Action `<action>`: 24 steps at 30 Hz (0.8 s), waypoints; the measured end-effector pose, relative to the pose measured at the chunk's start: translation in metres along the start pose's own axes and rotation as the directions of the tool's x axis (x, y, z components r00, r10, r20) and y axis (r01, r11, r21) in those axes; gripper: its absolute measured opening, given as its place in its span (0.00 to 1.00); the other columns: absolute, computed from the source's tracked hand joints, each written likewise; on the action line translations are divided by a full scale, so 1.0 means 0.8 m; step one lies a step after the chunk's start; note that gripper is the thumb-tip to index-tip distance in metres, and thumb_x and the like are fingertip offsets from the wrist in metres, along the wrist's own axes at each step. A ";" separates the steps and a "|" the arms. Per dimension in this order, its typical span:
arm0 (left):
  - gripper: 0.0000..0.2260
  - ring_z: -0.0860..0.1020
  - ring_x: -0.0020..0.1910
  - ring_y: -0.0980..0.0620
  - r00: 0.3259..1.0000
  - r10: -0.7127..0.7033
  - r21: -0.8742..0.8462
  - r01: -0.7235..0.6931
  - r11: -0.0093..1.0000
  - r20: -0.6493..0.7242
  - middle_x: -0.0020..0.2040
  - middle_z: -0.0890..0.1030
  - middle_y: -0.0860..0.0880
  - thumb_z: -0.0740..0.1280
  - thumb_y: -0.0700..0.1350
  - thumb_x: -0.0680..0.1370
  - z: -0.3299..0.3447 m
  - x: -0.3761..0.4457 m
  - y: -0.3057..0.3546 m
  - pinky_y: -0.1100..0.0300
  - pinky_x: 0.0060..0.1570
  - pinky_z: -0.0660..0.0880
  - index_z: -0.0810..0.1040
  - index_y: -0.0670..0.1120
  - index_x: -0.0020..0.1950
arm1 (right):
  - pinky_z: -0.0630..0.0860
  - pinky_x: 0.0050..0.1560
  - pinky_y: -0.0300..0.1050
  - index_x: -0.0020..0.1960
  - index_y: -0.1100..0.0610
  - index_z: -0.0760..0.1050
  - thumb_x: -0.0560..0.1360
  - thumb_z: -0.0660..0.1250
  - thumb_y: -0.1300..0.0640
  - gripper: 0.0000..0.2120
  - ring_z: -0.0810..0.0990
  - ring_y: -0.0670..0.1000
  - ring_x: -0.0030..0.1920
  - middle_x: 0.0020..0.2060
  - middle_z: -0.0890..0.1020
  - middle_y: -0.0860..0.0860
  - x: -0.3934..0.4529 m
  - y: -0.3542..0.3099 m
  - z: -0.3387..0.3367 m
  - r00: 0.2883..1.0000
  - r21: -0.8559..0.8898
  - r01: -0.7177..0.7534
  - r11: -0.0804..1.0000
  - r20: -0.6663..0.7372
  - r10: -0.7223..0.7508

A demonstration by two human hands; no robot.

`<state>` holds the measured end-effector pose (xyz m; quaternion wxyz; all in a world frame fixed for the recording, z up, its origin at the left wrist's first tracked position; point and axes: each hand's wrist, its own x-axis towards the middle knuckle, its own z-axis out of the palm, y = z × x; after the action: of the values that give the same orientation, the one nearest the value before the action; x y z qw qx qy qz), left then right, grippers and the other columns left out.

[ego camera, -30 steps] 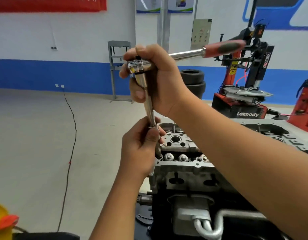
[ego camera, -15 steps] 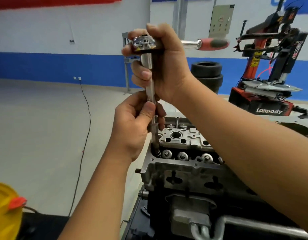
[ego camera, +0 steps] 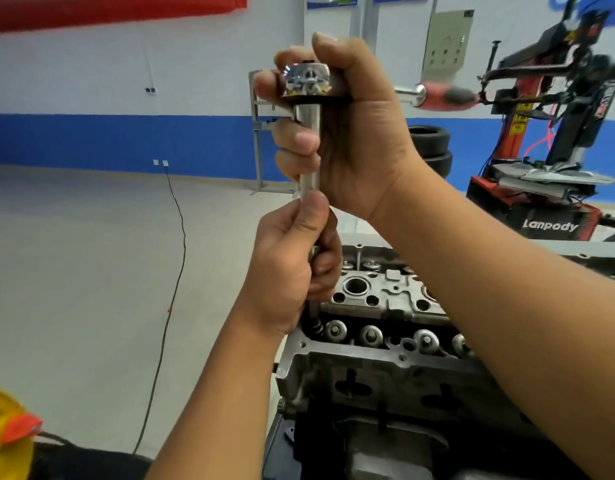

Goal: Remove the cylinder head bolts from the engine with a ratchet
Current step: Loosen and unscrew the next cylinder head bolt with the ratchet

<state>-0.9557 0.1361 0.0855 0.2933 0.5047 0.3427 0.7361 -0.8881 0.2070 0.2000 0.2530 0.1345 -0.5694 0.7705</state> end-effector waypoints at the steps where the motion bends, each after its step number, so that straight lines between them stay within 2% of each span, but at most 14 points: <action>1: 0.20 0.59 0.20 0.54 1.000 0.012 0.012 -0.012 1.000 -0.024 0.26 0.64 0.51 0.63 0.59 0.82 0.002 0.000 -0.001 0.67 0.26 0.60 0.69 0.49 0.34 | 0.67 0.27 0.38 0.49 0.57 0.74 0.79 0.60 0.51 0.10 0.72 0.49 0.24 0.42 0.83 0.54 -0.002 0.001 -0.001 0.999 -0.064 0.039 0.997 -0.032 -0.041; 4: 0.20 0.62 0.20 0.53 0.992 0.079 0.095 -0.070 0.993 -0.096 0.25 0.66 0.52 0.64 0.59 0.82 0.009 -0.002 -0.002 0.66 0.23 0.61 0.71 0.51 0.33 | 0.74 0.30 0.46 0.51 0.64 0.75 0.84 0.61 0.53 0.13 0.78 0.55 0.27 0.43 0.82 0.65 -0.007 0.006 0.003 0.945 -0.399 0.240 0.885 -0.110 -0.306; 6: 0.20 0.65 0.20 0.53 0.990 0.089 0.156 -0.071 0.985 -0.111 0.25 0.69 0.50 0.64 0.61 0.81 0.010 -0.005 -0.001 0.64 0.22 0.63 0.72 0.50 0.35 | 0.76 0.30 0.49 0.51 0.70 0.75 0.83 0.63 0.54 0.16 0.80 0.58 0.27 0.42 0.79 0.72 -0.007 0.008 0.006 0.902 -0.513 0.323 0.795 -0.086 -0.422; 8: 0.20 0.68 0.22 0.50 0.994 0.064 0.147 -0.050 0.988 -0.091 0.27 0.72 0.46 0.64 0.62 0.79 0.005 -0.010 0.004 0.61 0.23 0.66 0.74 0.48 0.37 | 0.77 0.31 0.50 0.53 0.70 0.76 0.81 0.63 0.52 0.18 0.80 0.58 0.28 0.42 0.80 0.71 -0.006 0.008 0.007 0.912 -0.493 0.322 0.808 -0.068 -0.404; 11: 0.16 0.75 0.28 0.46 0.999 0.043 0.032 -0.043 0.999 0.024 0.33 0.78 0.42 0.63 0.58 0.81 -0.005 -0.016 0.011 0.58 0.28 0.71 0.77 0.47 0.41 | 0.75 0.31 0.44 0.52 0.61 0.79 0.81 0.61 0.48 0.17 0.79 0.53 0.28 0.42 0.84 0.58 -0.005 0.004 0.004 0.982 -0.262 0.180 0.948 -0.005 -0.188; 13: 0.13 0.72 0.28 0.50 0.998 0.019 0.026 -0.020 0.999 0.058 0.33 0.76 0.47 0.64 0.55 0.82 -0.004 -0.015 0.013 0.60 0.28 0.68 0.77 0.49 0.42 | 0.71 0.27 0.38 0.50 0.58 0.78 0.79 0.61 0.45 0.16 0.76 0.50 0.25 0.40 0.84 0.55 -0.004 0.001 0.003 0.998 -0.057 0.065 0.996 0.023 -0.064; 15: 0.14 0.65 0.26 0.53 1.000 0.001 0.041 -0.002 0.999 0.022 0.31 0.71 0.51 0.64 0.53 0.83 0.002 -0.012 0.011 0.63 0.26 0.62 0.74 0.51 0.39 | 0.68 0.24 0.36 0.48 0.57 0.77 0.78 0.60 0.44 0.16 0.74 0.48 0.23 0.38 0.84 0.54 -0.003 0.001 0.000 0.999 0.054 0.033 0.998 -0.015 -0.032; 16: 0.14 0.63 0.26 0.53 1.000 -0.001 0.045 0.002 0.999 -0.011 0.31 0.69 0.51 0.63 0.52 0.83 0.006 -0.011 0.010 0.63 0.25 0.60 0.73 0.51 0.38 | 0.69 0.25 0.37 0.49 0.57 0.77 0.79 0.60 0.45 0.16 0.75 0.49 0.23 0.38 0.84 0.55 -0.004 0.002 -0.001 0.997 0.026 0.060 0.998 -0.045 -0.059; 18: 0.14 0.60 0.26 0.52 0.997 0.008 0.063 -0.003 0.998 -0.073 0.31 0.67 0.50 0.62 0.52 0.82 0.011 -0.010 0.008 0.62 0.24 0.59 0.72 0.50 0.38 | 0.73 0.28 0.42 0.50 0.60 0.76 0.82 0.62 0.48 0.15 0.78 0.53 0.27 0.39 0.83 0.61 -0.007 0.005 -0.001 0.971 -0.192 0.193 0.962 -0.104 -0.215; 20: 0.14 0.62 0.27 0.52 0.990 0.039 0.130 -0.022 0.991 -0.132 0.32 0.68 0.48 0.62 0.53 0.81 0.013 -0.010 0.007 0.61 0.25 0.60 0.72 0.48 0.38 | 0.76 0.29 0.48 0.49 0.63 0.76 0.81 0.65 0.52 0.13 0.81 0.59 0.28 0.38 0.79 0.69 -0.006 0.009 0.001 0.908 -0.430 0.329 0.840 -0.099 -0.407; 21: 0.14 0.63 0.27 0.51 0.987 0.053 0.167 -0.027 0.986 -0.151 0.32 0.69 0.47 0.61 0.53 0.81 0.014 -0.010 0.006 0.61 0.25 0.61 0.72 0.47 0.39 | 0.76 0.29 0.49 0.47 0.64 0.77 0.80 0.66 0.53 0.13 0.81 0.59 0.27 0.38 0.78 0.69 -0.006 0.009 0.001 0.885 -0.484 0.362 0.797 -0.089 -0.457; 22: 0.14 0.65 0.27 0.51 0.985 0.060 0.192 -0.029 0.981 -0.161 0.32 0.70 0.47 0.61 0.53 0.81 0.015 -0.011 0.005 0.61 0.25 0.62 0.72 0.47 0.39 | 0.76 0.29 0.49 0.47 0.64 0.77 0.79 0.66 0.53 0.13 0.81 0.59 0.27 0.38 0.78 0.67 -0.005 0.009 0.002 0.884 -0.484 0.365 0.795 -0.087 -0.459; 24: 0.14 0.67 0.28 0.51 0.987 0.044 0.184 -0.014 0.983 -0.157 0.34 0.72 0.47 0.61 0.54 0.82 0.014 -0.016 0.006 0.60 0.26 0.64 0.74 0.48 0.41 | 0.74 0.29 0.46 0.50 0.63 0.78 0.79 0.65 0.53 0.12 0.79 0.56 0.28 0.40 0.80 0.61 -0.005 0.006 0.002 0.939 -0.350 0.289 0.891 -0.078 -0.335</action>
<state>-0.9412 0.1258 0.0851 0.2066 0.4733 0.4237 0.7442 -0.8876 0.2035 0.1947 0.4308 0.1265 -0.6438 0.6195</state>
